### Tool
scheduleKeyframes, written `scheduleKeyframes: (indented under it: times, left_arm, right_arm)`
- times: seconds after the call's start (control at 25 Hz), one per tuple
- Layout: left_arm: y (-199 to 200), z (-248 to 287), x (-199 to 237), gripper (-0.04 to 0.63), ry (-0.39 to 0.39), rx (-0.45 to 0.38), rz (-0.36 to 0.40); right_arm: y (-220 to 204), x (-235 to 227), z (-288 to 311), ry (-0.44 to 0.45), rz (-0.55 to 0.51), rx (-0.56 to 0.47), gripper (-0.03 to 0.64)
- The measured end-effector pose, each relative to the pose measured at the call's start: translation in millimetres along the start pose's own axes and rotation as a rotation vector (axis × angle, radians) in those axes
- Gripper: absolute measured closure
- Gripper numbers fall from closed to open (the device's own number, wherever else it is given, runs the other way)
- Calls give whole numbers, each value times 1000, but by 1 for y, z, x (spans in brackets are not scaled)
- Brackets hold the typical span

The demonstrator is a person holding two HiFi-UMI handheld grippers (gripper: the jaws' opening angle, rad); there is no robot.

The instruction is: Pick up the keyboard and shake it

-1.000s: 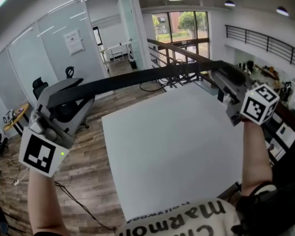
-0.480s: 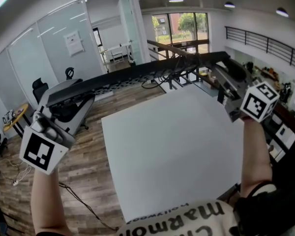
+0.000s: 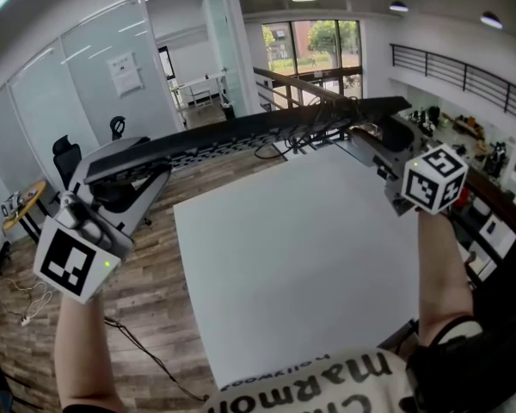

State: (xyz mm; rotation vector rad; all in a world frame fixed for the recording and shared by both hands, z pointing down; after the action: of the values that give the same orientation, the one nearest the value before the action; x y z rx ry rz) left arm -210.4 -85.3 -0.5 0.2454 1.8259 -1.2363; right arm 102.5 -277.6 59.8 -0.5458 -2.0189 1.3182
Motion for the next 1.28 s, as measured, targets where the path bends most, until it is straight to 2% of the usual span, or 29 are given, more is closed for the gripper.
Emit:
scheduleKeyframes:
  times: [0.16, 0.32, 0.56, 0.72, 0.88, 1.0, 1.04, 1.12, 1.2, 1.28]
  left_arm:
    - [-1, -1, 1, 434, -4, -16, -14]
    - [-5, -2, 3, 430, -1, -51, -30]
    - [7, -21, 11, 388, 119, -155, 165]
    - [18, -23, 10, 385, 135, -176, 229]
    - [30, -21, -2, 387, 119, -180, 320]
    - [25, -13, -12, 387, 108, -153, 312]
    - [26, -12, -16, 390, 101, -155, 330]
    - [24, -7, -17, 394, 62, -143, 341]
    - [12, -1, -15, 393, 37, -100, 259]
    - [0, 0, -21, 393, 25, -88, 231]
  right_arm:
    - [4, -3, -1, 16, 21, -12, 328]
    - [14, -4, -6, 7, -22, -54, 374]
    - [60, 5, -22, -68, -158, -204, 393]
    - [72, 4, -29, -86, -184, -231, 396]
    - [63, 0, -32, -98, -146, -212, 396]
    - [42, -4, -29, -108, -104, -155, 396]
    - [38, -4, -31, -113, -87, -151, 396]
    - [32, -7, -32, -118, -67, -135, 396]
    - [21, -8, -31, -115, -59, -97, 396]
    - [7, -4, -34, -108, -49, -77, 396]
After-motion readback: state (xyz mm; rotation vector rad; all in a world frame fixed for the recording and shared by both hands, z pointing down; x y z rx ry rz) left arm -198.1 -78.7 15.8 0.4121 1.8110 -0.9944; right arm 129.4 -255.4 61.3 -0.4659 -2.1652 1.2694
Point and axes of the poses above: the fingertips, and each gripper's own axes: z forward along the fingers, x to its left, y out of its top, the point moved 3 cm from there along -z, backward along the fingers, and after that the axes turned 4 degrees about -z, right-handed, at the moved point
